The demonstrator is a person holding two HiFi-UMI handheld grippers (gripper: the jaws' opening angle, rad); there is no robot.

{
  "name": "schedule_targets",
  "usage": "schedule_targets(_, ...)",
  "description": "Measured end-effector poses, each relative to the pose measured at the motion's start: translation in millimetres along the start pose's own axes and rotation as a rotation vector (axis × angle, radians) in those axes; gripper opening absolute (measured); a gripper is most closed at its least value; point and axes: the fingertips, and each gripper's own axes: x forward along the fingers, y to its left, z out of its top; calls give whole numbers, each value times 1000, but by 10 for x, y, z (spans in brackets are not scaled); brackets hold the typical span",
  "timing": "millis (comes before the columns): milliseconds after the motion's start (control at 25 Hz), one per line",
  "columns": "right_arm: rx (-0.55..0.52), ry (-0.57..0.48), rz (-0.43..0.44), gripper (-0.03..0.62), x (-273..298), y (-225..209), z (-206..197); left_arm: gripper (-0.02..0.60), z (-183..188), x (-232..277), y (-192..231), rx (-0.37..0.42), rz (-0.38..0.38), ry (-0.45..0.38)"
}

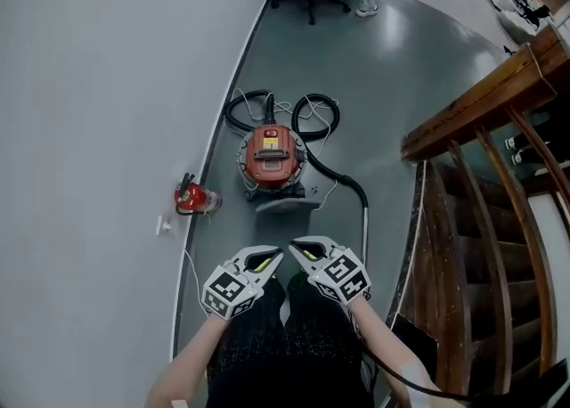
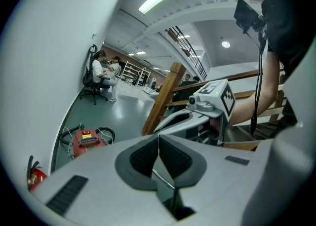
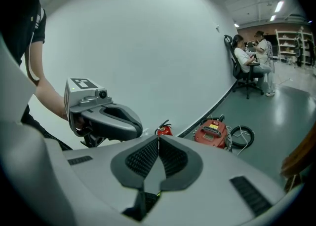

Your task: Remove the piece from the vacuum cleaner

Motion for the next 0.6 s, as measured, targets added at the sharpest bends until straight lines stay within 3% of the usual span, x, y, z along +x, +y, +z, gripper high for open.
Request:
schedule_targets(320,34,41,6,12,195,-344,-362,8,-301,245,221,12,12,26)
schedule_targets(600,40,86,1,12,414,-703,-735,77,-603,645,440,15,7,63)
